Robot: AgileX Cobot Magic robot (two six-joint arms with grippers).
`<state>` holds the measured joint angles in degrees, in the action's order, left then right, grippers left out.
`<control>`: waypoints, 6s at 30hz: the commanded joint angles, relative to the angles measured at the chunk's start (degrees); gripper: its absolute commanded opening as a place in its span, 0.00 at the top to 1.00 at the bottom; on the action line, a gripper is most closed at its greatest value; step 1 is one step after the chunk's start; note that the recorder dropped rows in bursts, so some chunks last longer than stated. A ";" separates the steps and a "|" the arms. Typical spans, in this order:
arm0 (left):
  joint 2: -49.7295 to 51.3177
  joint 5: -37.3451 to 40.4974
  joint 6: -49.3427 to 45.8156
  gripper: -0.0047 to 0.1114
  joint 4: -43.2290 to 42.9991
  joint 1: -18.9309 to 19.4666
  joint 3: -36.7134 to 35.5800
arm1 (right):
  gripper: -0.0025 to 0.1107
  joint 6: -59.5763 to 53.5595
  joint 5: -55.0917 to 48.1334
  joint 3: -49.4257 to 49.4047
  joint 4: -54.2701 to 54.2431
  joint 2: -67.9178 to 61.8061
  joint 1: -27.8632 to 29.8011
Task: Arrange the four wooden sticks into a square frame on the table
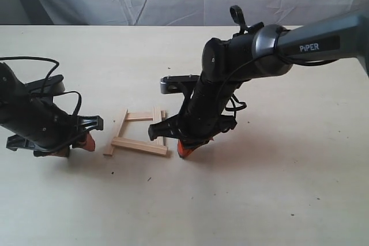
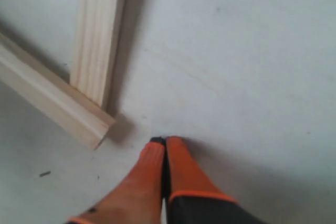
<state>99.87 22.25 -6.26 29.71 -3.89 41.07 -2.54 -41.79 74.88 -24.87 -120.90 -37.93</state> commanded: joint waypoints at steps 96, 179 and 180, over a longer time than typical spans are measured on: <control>1.65 -1.72 2.62 0.96 -11.24 -8.34 1.97 | 0.98 -0.45 14.60 -0.34 -9.34 -1.59 0.16; 7.53 15.98 1.18 0.96 -9.97 -3.55 26.22 | 0.98 -6.24 5.03 1.35 -2.86 3.76 -2.53; 8.86 16.76 1.18 0.96 -9.55 -3.55 27.56 | 0.98 -6.24 4.89 1.35 -1.76 3.96 -2.53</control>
<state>105.27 36.19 -4.90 19.75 -7.67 65.13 -8.32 -35.79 76.04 -30.01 -118.11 -40.86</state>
